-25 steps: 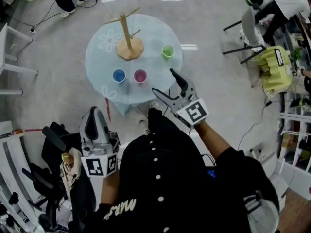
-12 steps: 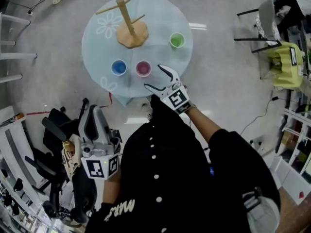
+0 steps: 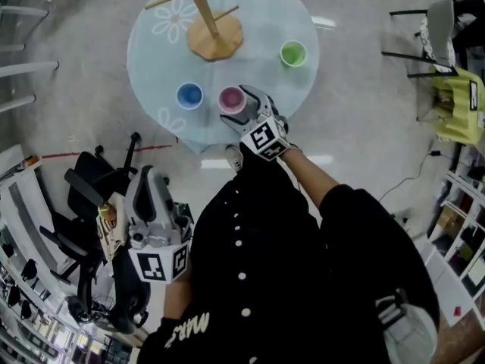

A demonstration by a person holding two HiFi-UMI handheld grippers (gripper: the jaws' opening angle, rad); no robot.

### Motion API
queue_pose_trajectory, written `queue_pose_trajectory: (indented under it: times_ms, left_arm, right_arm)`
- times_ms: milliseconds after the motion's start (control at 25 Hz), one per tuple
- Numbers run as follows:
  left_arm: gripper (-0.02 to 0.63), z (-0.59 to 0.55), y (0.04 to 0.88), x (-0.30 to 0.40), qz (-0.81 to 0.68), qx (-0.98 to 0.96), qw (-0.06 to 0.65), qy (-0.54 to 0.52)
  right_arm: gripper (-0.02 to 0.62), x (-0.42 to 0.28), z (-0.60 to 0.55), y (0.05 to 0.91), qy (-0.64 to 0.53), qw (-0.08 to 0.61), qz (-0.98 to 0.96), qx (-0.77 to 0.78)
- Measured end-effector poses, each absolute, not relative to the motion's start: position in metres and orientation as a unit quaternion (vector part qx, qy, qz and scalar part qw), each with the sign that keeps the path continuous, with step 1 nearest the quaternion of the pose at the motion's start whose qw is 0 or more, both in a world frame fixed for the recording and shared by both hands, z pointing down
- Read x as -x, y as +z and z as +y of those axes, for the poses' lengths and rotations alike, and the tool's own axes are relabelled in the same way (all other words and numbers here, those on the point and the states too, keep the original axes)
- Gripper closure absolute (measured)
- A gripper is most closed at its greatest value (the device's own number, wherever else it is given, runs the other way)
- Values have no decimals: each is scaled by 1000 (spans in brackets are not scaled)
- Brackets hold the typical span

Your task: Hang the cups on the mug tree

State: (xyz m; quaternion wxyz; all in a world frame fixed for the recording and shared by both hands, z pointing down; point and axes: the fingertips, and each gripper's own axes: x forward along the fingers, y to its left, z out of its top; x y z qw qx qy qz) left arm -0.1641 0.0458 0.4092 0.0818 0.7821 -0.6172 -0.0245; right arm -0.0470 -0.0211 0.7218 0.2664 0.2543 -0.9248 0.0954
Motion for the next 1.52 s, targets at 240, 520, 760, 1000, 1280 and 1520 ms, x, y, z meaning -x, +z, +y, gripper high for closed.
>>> queue_pose_trajectory:
  times_ms: [240, 520, 760, 1000, 1280, 1520]
  left_arm:
    - [612, 39, 421, 170, -625, -776, 91, -16]
    - [612, 17, 412, 170, -625, -776, 84, -28]
    - [612, -2, 384, 164, -619, -781, 63, -57]
    - [612, -7, 351, 161, -615, -783, 39, -86]
    - [612, -2, 324, 165, -611, -784, 10, -107]
    - [612, 5, 317, 171, -614, -781, 2, -113]
  right_arm:
    - [301, 52, -31, 736, 83, 281, -919, -262]
    - [299, 45, -53, 701, 82, 263, -922, -273]
    - [301, 32, -88, 633, 66, 249, -923, -287]
    - [301, 19, -116, 582, 60, 243, -920, -303]
    - [301, 37, -131, 559, 43, 284, -914, -286]
    - [301, 47, -140, 547, 40, 306, -905, -293]
